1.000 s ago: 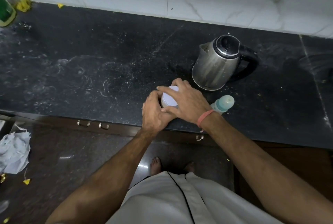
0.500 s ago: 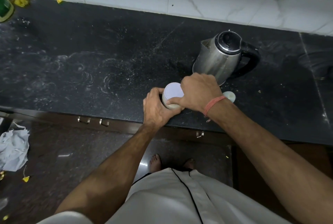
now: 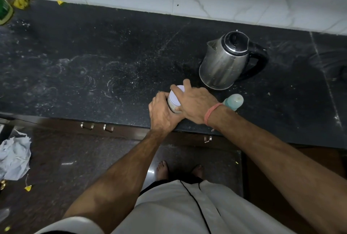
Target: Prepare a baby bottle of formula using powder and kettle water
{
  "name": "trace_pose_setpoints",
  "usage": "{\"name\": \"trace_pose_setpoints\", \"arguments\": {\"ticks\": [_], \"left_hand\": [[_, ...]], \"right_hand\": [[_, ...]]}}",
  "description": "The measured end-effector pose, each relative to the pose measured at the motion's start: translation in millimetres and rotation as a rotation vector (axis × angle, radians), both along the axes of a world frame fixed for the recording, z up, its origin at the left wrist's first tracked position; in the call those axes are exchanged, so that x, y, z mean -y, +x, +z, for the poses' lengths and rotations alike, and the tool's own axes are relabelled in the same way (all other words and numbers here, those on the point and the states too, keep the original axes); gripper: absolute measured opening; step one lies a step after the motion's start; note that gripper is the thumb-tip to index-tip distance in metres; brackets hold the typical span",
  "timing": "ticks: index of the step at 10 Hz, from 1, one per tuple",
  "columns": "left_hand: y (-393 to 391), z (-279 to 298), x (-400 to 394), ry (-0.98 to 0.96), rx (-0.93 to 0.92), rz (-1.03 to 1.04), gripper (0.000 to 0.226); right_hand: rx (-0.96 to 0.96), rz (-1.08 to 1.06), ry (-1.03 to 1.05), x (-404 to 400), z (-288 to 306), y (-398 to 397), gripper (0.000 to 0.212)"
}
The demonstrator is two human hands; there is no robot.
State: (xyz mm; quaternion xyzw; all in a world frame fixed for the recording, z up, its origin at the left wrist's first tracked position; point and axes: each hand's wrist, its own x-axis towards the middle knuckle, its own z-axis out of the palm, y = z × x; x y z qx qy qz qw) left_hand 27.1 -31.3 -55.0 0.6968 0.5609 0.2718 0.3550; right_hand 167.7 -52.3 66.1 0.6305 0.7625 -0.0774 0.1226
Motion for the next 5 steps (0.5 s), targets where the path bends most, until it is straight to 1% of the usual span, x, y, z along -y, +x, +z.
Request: {"name": "trace_pose_setpoints", "arguments": {"ticks": [1, 2, 3, 4, 5], "left_hand": [[1, 4, 0, 0.000, -0.018, -0.001, 0.077], [4, 11, 1, -0.029, -0.012, 0.002, 0.079], [4, 20, 10, -0.035, -0.021, -0.004, 0.101], [2, 25, 11, 0.107, -0.031, -0.021, 0.132], [6, 46, 4, 0.286, -0.071, -0.061, 0.120]], "right_hand": [[-0.004, -0.075, 0.024, -2, -2, 1, 0.081], [-0.041, -0.120, 0.051, -7, 3, 3, 0.081], [-0.204, -0.219, 0.128, 10, 8, 5, 0.083], [-0.256, -0.341, 0.449, 43, 7, 26, 0.064], [-0.247, -0.542, 0.678, 69, 8, 55, 0.060]]}}
